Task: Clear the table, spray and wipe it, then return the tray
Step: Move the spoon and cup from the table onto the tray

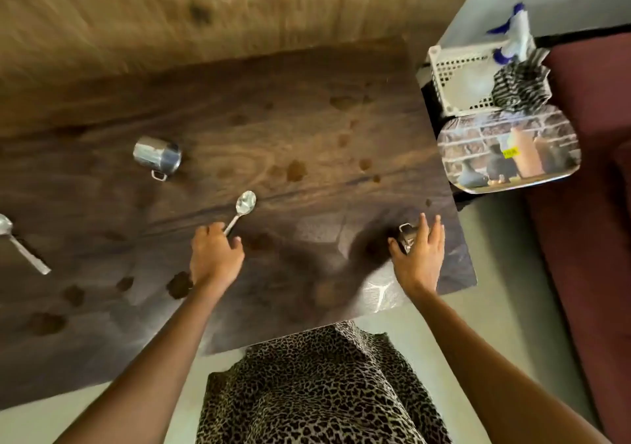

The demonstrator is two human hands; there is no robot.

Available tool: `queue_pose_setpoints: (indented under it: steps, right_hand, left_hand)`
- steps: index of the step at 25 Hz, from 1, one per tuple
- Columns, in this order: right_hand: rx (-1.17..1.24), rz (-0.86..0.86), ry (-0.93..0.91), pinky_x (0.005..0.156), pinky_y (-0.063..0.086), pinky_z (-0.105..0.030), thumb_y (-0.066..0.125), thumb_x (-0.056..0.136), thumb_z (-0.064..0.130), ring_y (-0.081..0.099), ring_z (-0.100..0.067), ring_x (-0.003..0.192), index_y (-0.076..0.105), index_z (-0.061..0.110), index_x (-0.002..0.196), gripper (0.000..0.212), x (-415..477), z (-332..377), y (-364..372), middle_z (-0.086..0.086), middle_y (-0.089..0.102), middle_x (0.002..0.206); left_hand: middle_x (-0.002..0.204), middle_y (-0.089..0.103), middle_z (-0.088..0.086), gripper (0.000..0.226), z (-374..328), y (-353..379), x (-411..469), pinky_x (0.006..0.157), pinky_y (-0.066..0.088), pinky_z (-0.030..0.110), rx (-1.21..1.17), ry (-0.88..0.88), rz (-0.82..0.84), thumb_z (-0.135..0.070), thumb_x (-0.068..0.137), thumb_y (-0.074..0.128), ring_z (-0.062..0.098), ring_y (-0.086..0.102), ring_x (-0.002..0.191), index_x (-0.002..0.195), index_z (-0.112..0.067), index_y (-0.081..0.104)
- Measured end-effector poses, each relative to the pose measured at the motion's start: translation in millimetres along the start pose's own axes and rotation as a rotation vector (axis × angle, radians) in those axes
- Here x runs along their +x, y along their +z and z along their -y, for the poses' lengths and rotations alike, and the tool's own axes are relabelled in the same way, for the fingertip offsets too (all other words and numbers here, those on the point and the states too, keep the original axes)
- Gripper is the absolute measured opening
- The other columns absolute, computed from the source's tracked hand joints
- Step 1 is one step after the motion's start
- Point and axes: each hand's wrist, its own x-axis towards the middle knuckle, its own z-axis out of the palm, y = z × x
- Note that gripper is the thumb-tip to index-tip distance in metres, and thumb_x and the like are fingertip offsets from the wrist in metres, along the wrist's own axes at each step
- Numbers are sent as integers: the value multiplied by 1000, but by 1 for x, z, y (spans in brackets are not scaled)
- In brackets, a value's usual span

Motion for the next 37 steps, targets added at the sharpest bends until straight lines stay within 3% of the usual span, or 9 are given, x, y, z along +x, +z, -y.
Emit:
queue_pose_setpoints:
  steps: [3,6,15,20,25,27,32,35,37]
  right_hand:
    - [-1,-37,101,115,11,-42,73,79,26,6,-31,144,21,9,147,87,9,-11,14,-16,12,156]
    - [-5,-59,119,114,13,-42,75,75,16,11,-33,142,19,6,147,92,12,-26,27,-19,18,153]
    - [184,-85,122,99,37,-37,76,68,8,41,-29,117,45,6,126,66,24,-42,26,-13,48,125]
    - [244,-38,62,85,40,-24,80,64,6,53,-25,104,50,8,117,61,13,-28,7,-7,53,115]
    - [304,-23,20,76,42,-23,84,64,12,52,-12,92,51,11,114,60,0,-13,-18,5,50,108]
    - [355,-11,37,73,41,-21,85,63,11,51,-11,87,52,12,110,58,-3,-15,-23,6,50,103]
    - [443,-92,28,68,40,-10,73,74,-1,53,-15,77,54,14,85,27,8,-34,-45,3,55,88]
    - [407,-160,-10,75,41,-10,68,77,-7,57,-16,84,63,4,89,17,40,-60,-67,0,55,102]
    - [336,-184,-52,81,33,0,66,78,-9,50,-2,93,68,2,89,15,64,-75,-83,-3,49,119]
  left_hand:
    - [121,47,31,42,11,18,29,89,40,53,57,-12,-125,-14,85,62,47,42,113,121,3,51]
    - [118,48,31,41,16,39,44,88,40,54,92,4,-65,-16,84,64,48,43,109,119,4,52]
    - [96,65,24,12,15,70,39,67,41,37,-119,-160,-8,-8,93,51,40,59,90,99,1,56]
    - [86,68,14,10,-25,76,-1,75,45,35,-310,-239,84,-8,93,48,31,58,88,90,-6,57]
    - [70,70,4,12,-86,81,-41,70,49,34,-477,-105,246,-11,91,53,23,61,63,86,-12,64]
    - [69,67,-2,16,-106,83,-54,72,48,34,-506,-58,265,-9,92,49,22,59,66,86,-16,62]
    - [76,66,-3,25,-162,85,-75,63,47,29,-613,-90,316,0,92,40,13,53,57,97,-12,61]
    - [80,68,-1,27,-209,94,-77,72,52,29,-683,-113,355,3,90,41,13,60,66,93,-13,63]
    - [82,69,-1,27,-237,103,-74,75,52,28,-718,-113,351,3,89,47,14,64,75,91,-15,66]
